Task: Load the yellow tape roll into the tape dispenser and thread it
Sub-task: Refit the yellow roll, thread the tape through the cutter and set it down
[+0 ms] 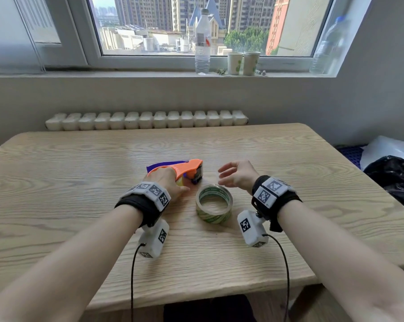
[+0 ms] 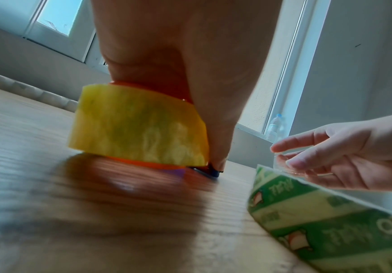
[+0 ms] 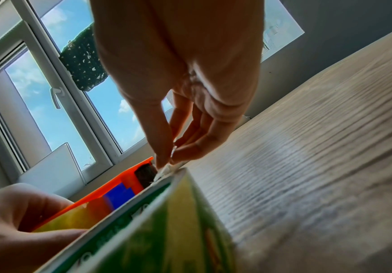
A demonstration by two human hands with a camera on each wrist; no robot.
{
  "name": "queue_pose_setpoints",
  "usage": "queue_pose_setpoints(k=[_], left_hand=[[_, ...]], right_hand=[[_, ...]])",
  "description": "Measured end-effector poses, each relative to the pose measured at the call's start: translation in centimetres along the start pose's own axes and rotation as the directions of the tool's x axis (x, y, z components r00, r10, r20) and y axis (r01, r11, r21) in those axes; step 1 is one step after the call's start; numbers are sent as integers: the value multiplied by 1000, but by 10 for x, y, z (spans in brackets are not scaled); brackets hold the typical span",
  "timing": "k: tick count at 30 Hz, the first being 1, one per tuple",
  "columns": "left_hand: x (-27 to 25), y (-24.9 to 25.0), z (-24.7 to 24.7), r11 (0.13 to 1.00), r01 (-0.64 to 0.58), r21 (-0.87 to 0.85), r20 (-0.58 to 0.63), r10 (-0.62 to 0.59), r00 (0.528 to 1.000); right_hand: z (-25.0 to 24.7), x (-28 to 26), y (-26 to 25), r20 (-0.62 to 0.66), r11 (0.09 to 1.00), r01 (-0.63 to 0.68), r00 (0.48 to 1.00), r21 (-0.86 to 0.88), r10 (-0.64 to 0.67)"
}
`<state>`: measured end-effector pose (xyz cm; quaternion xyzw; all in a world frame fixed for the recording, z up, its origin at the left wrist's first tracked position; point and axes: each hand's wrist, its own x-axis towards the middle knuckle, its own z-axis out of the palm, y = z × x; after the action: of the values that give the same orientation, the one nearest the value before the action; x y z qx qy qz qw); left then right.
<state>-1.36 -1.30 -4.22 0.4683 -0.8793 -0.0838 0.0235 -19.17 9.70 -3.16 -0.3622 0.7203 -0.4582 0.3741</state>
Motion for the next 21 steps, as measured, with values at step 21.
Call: queue_pose_setpoints(k=[21], left_hand=[[-1,11,5,998,38,48,41,-40,998]], right_hand=[[-3,6,7,-4,979,-196,981,-61,196]])
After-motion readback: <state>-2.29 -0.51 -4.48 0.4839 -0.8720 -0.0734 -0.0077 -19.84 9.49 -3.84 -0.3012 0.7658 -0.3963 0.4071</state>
